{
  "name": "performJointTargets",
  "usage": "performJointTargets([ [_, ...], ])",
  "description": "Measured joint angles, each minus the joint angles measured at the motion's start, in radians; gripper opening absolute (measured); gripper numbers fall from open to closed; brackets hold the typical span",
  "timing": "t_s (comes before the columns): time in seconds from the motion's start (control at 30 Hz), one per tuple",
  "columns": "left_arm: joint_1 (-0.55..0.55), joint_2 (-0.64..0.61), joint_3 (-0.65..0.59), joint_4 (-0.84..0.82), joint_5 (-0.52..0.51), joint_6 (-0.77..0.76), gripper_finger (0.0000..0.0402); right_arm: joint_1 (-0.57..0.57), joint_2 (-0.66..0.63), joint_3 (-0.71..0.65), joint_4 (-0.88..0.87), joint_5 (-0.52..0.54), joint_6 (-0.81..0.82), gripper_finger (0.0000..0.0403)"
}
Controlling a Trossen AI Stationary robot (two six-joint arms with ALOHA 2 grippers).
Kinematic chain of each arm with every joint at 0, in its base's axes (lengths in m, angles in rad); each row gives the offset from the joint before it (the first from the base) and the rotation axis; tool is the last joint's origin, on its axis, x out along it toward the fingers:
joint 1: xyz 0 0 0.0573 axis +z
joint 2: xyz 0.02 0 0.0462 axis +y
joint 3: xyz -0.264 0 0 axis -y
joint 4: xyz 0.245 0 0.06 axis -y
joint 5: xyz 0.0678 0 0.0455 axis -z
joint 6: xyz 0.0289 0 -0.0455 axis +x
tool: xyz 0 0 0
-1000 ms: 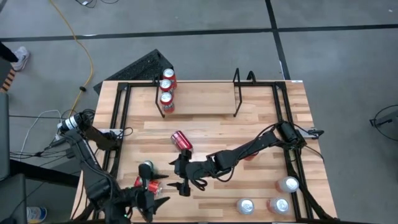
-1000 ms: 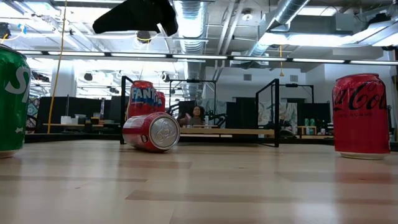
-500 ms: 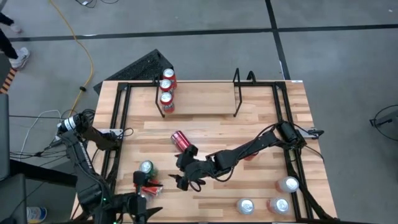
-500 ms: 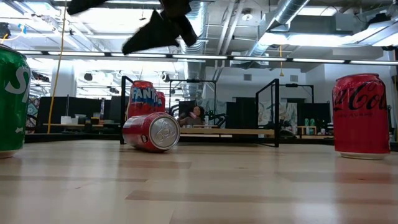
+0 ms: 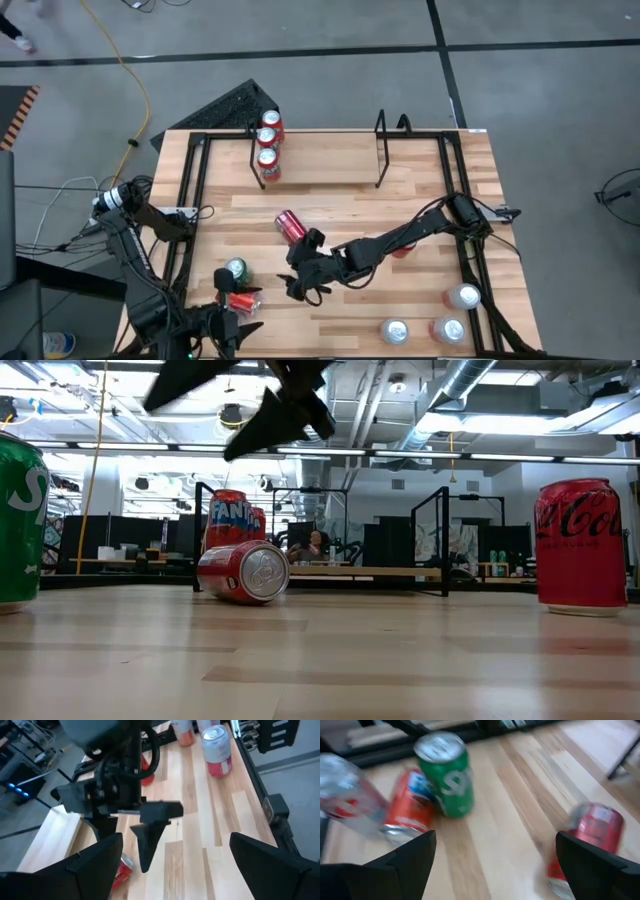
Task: Place canned beverage on shelf
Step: Put the red black soda can on the shelf
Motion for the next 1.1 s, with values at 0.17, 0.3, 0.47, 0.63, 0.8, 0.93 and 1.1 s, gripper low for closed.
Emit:
performJointTargets([
  [0.17, 0.017, 0.0, -0.027, 0.011, -0.011, 0.033, 0.0355, -0.007, 0.0, 0.123, -0.248, -0.033, 0.001, 0.0384],
  [0.3, 0.017, 0.0, -0.054, 0.018, -0.053, 0.111, 0.0355, -0.002, 0.002, 0.235, -0.425, -0.029, -0.079, 0.0384],
  [0.47, 0.019, -0.064, -0.054, 0.027, -0.074, 0.222, 0.0355, -0.031, -0.002, 0.349, -0.554, 0.02, -0.126, 0.0384],
  [0.63, 0.046, -0.169, -0.054, 0.021, 0.002, 0.259, 0.0355, -0.096, 0.001, 0.356, -0.588, 0.019, -0.132, 0.0384],
  [0.8, 0.074, -0.238, -0.053, 0.013, 0.12, 0.279, 0.0355, -0.157, 0.001, 0.356, -0.715, 0.019, -0.031, 0.0384],
  [0.93, 0.076, -0.249, -0.054, -0.02, 0.164, 0.275, 0.0355, -0.184, 0.001, 0.356, -0.777, -0.006, 0.02, 0.0384],
  [1.1, 0.075, -0.248, -0.121, -0.009, 0.204, 0.271, 0.0355, -0.188, 0.001, 0.356, -0.783, -0.033, 0.007, 0.0384],
])
